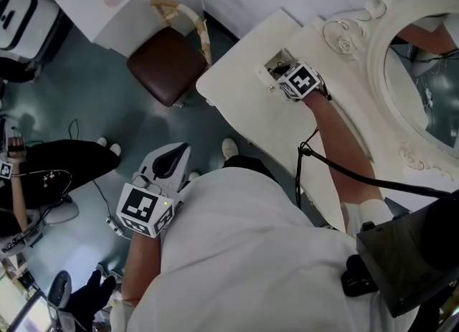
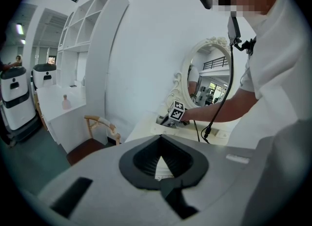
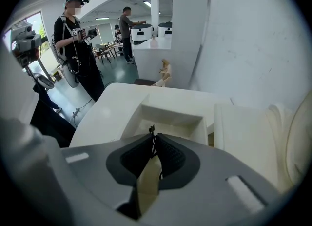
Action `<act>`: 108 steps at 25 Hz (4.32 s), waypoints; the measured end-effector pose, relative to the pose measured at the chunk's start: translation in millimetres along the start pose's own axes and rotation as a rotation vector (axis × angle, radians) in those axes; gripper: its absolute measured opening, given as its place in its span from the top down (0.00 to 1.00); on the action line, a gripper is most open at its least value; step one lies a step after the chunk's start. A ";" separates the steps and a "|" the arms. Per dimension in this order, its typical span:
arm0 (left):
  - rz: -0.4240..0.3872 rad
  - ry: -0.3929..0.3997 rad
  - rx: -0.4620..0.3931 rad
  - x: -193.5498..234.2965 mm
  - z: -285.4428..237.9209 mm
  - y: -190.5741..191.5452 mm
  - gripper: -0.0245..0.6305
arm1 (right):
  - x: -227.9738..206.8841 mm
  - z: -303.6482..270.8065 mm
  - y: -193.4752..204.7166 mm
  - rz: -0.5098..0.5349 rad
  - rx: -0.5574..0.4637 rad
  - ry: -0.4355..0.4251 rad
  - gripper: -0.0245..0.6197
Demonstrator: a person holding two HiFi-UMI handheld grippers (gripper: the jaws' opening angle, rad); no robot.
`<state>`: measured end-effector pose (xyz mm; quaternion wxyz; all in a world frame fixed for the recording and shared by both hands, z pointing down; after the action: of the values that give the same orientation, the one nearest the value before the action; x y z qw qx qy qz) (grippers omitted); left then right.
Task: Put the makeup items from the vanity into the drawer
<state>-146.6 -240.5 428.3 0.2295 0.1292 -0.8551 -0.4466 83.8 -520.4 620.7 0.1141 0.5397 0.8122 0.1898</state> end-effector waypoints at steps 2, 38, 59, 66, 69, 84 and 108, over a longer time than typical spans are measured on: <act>-0.001 0.007 0.003 1.6 4.1 1.9 0.96 | 0.9 3.4 0.1 -0.006 -0.002 0.009 0.90; -0.166 0.263 0.001 -11.1 140.0 55.8 0.96 | 284.3 140.8 12.9 -0.275 -0.367 0.180 0.96; -0.203 0.389 0.021 -28.1 210.0 107.4 0.96 | 462.0 169.9 7.2 -0.302 -0.453 0.167 0.96; -0.205 0.395 0.033 -34.4 232.8 117.3 0.96 | 493.8 180.5 0.7 -0.292 -0.472 0.166 0.96; -0.208 0.393 0.032 -35.5 237.5 124.6 0.96 | 503.3 179.3 1.0 -0.281 -0.480 0.164 0.96; -0.201 0.380 0.015 -26.9 257.0 137.2 0.96 | 528.7 176.2 -15.7 -0.236 -0.494 0.156 0.96; -0.195 0.390 0.045 -29.7 248.6 137.4 0.96 | 525.5 176.5 -16.0 -0.234 -0.497 0.146 0.96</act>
<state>-249.5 25.3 409.9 0.3435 0.3002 -0.7878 -0.4137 -66.3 -9.7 464.9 0.2051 0.3826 0.8036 0.4071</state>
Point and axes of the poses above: the fingertips, and each gripper's own axes: z backward along the fingers, x to its left, y out of its underside, the point moved 5 cm from there along z, backward along the fingers, and after that the axes turned 1 degree about z, right-handed, at the moved point
